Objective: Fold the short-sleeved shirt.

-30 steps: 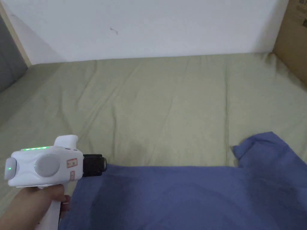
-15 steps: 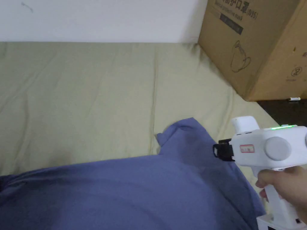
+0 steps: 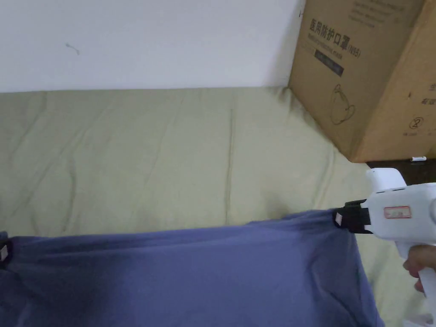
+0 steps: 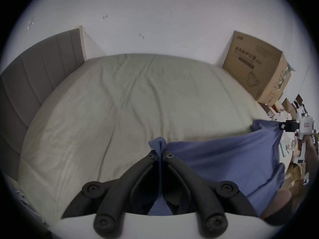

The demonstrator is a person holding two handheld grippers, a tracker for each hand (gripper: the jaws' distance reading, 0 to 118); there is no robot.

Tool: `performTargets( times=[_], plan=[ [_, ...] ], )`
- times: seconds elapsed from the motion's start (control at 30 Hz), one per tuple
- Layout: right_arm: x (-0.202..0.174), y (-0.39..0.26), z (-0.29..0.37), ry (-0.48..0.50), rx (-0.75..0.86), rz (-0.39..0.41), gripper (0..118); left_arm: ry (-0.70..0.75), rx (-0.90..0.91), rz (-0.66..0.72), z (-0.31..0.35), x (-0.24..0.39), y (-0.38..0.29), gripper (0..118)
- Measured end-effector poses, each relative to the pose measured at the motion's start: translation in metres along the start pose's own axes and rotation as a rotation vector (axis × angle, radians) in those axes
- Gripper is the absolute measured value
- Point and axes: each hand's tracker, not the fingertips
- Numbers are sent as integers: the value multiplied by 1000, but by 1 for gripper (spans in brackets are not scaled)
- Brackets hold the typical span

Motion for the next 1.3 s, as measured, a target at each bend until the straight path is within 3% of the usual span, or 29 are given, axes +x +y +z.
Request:
performTargets(
  times=[0.1, 0.13, 0.27, 0.47, 0.6, 0.63, 0.67, 0.7, 0.73, 0.77, 0.8, 0.87, 0.9, 0.93, 0.97, 1.0, 1.03, 1.13, 1.2, 1.23, 1.27, 1.3],
  plan=[
    [-20, -23, 77, 30, 42, 17, 0, -43, 32, -6, 59, 4, -8, 3],
    [-22, -33, 99, 40, 44, 21, 0, -59, 37, -6, 56, -39, -14, 3],
    [-27, -83, 151, 61, 34, 48, 0, -102, 9, -18, 105, -43, -51, 3],
    [-39, -174, 148, 15, -136, 97, 0, -122, -129, 11, 107, -36, -140, 3],
    [-43, -222, 118, -71, -212, 134, 0, -87, -224, 18, 68, -60, -199, 5],
    [-45, -230, 111, -137, -208, 160, 1, -61, -233, 27, 60, -63, -209, 7],
    [-48, -236, 107, -207, -198, 179, 18, -31, -243, 56, 66, -57, -214, 23],
    [-33, -239, 93, -284, -178, 175, 53, -12, -219, 101, 68, -58, -220, 51],
    [-29, -239, 99, -277, -146, 131, 97, -87, -152, 154, 77, -61, -221, 87],
    [-26, -239, 107, -250, -100, 83, 112, -102, -130, 188, 86, -63, -219, 110],
    [-24, -235, 119, -202, -37, 20, 112, -95, -99, 207, 108, -55, -210, 118],
    [-17, -226, 138, -160, -33, -33, 110, -89, -33, 213, 137, -55, -201, 110],
    [-21, -223, 150, -149, 8, -14, 105, -77, 12, 209, 152, -55, -198, 100],
    [-29, -219, 165, -136, 57, 18, 85, -78, 42, 205, 150, -63, -198, 66],
    [-38, -216, 177, -132, 89, 37, 54, -100, 36, 192, 157, -65, -196, 25],
    [-45, -215, 184, -135, 111, 47, 18, -101, 42, 180, 161, -65, -194, 0],
    [-51, -214, 190, -138, 115, 44, 2, -96, 70, 161, 163, -66, -193, 0],
    [-67, -210, 198, -31, 107, 15, 2, -228, -5, 188, 146, -92, -188, 0],
    [-78, -207, 197, -27, 93, 35, 2, -253, -10, 224, 128, -87, -182, 3],
    [-89, -202, 197, -17, 78, 61, 2, -318, -50, 290, 112, -99, -180, 45],
    [-94, -199, 197, -8, 69, 78, 2, -369, -92, 356, 100, -106, -180, 101],
    [-100, -196, 197, -1, 71, 87, 2, -433, -148, 387, 81, -115, -181, 117]
  ],
)
